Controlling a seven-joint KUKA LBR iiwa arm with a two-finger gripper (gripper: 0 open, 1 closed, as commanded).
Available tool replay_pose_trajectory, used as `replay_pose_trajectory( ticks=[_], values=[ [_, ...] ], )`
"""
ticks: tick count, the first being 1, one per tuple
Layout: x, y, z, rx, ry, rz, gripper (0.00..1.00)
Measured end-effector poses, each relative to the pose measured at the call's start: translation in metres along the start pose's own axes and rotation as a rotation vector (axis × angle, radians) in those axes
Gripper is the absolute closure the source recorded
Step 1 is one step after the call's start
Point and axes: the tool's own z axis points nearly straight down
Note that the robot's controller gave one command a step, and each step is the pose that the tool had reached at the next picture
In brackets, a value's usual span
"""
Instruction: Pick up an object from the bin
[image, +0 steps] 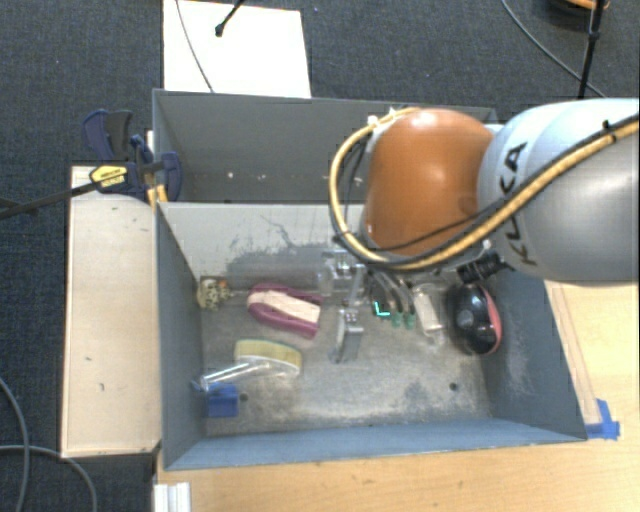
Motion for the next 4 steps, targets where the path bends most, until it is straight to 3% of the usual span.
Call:
replay_pose_trajectory(
  ticks=[1, 2, 3, 4],
  values=[
    [-0.038, 0.046, -0.001, -0.003, -0.010, 0.102, 0.00],
    [-0.030, 0.078, 0.078, 0.000, 0.000, 0.164, 0.00],
    [0.023, 0.055, 0.138, 0.002, 0.002, 0.259, 0.00],
    [0.020, 0.056, 0.135, -0.001, -0.006, 0.262, 1.00]
  ],
)
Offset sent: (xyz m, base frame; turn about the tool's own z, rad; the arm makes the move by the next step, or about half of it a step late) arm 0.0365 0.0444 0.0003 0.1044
